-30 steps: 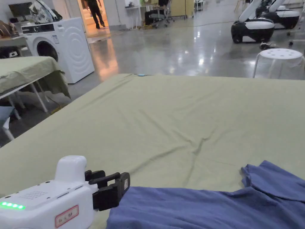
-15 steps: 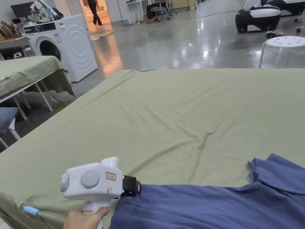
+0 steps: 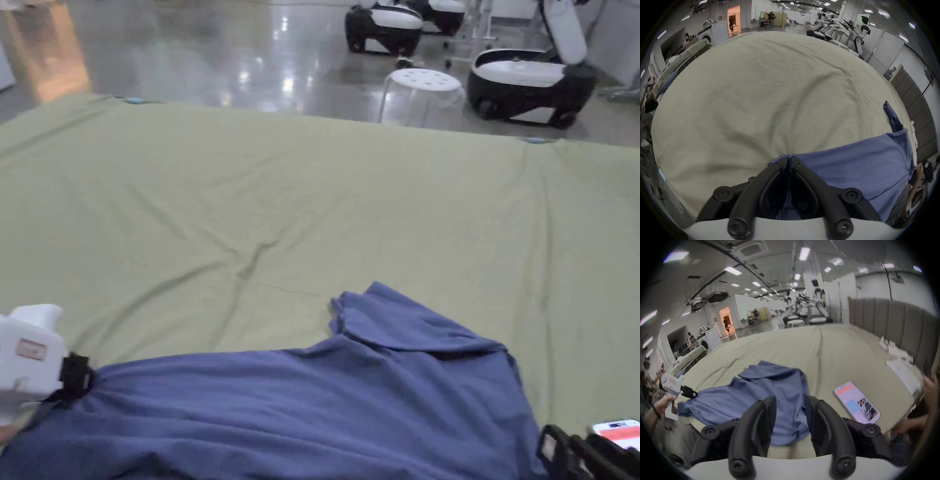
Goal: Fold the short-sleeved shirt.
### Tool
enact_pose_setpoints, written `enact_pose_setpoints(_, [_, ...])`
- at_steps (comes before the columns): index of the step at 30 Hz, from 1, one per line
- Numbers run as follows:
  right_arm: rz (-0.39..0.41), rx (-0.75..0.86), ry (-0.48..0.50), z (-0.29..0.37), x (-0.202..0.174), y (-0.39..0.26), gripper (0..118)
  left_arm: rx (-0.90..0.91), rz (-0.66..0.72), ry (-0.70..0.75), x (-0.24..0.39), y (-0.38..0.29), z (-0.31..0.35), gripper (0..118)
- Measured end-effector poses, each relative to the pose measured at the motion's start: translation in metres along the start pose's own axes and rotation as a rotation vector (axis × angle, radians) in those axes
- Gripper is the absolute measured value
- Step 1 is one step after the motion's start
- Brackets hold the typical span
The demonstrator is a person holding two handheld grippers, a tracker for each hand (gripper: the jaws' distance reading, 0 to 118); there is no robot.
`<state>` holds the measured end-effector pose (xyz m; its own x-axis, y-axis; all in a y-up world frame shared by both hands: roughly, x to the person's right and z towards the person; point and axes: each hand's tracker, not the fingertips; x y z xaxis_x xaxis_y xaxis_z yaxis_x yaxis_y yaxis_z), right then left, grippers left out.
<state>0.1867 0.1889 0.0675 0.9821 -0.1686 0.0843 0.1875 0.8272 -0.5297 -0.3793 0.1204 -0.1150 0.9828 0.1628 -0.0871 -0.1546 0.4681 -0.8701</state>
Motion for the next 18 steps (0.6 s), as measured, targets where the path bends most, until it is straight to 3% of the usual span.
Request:
enact_pose_setpoints(5, [-0.163,-0.114,-0.003,-0.009,0.029,-0.022,51,0.023,-0.001,-0.009,-0.006,-0.001,-0.003,5])
enact_pose_setpoints(11, [-0.260,-0.231,0.037,-0.037,0.036,-0.039,50,0.040,-0.033,0.014,-0.003,-0.007,-0.001,5])
enact_pose_setpoints(12, [-0.258,-0.259,0.037,-0.043,0.035,-0.041,44,0.042,-0.038,0.017,-0.002,-0.007,-0.001,5])
enact_pose_setpoints(13, [-0.248,-0.257,0.041,-0.047,0.034,-0.044,21,0.045,-0.042,0.021,0.010,-0.009,0.004,5])
enact_pose_setpoints(14, [-0.242,-0.254,0.043,-0.049,0.033,-0.046,7,0.048,-0.044,0.022,0.010,-0.010,0.005,5])
enact_pose_setpoints(18, [-0.197,-0.232,0.024,-0.047,0.029,-0.050,5,0.080,-0.047,0.018,0.000,-0.012,0.000,5])
